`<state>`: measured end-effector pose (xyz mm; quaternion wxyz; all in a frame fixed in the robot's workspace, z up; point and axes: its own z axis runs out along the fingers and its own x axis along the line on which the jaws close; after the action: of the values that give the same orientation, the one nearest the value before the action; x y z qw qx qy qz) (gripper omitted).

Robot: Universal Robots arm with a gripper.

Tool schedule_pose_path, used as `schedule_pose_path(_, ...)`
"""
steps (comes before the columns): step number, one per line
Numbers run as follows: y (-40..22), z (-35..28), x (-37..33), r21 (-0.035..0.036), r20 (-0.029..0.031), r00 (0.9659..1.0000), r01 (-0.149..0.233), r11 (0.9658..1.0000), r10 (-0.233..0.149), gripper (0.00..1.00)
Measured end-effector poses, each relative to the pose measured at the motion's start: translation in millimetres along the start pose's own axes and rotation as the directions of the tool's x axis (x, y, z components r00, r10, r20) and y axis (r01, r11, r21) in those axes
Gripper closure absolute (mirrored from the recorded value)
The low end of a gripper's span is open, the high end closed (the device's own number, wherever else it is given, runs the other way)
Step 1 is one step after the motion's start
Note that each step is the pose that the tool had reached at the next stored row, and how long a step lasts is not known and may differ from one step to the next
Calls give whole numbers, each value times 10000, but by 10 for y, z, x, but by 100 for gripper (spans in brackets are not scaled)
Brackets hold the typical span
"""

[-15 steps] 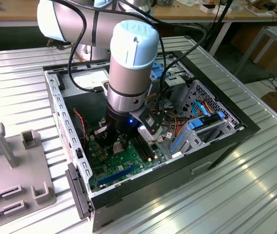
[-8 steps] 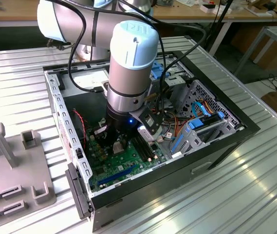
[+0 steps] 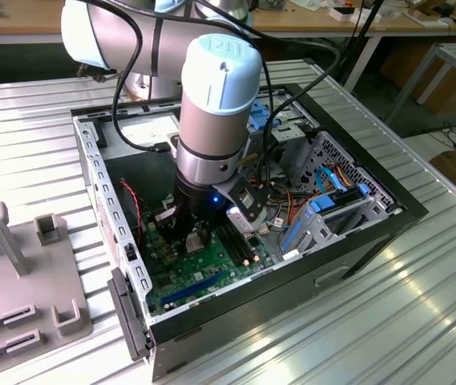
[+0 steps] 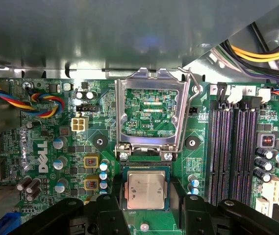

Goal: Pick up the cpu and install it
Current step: 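Place the cpu into insertion slot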

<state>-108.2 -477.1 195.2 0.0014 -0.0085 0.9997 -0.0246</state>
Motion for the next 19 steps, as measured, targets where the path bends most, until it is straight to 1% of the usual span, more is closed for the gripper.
schedule_pose_path(2,1,-15,-1,-8,5,10000,-4,10000,4,53)
schedule_pose_path(5,-1,-29,-1,9,1,10000,-9,10000,9,53)
schedule_pose_path(12,-4,-50,0,78,-5,10000,-24,10000,24,53)
schedule_pose_path(19,-4,-49,0,80,-5,10000,-26,10000,26,53)
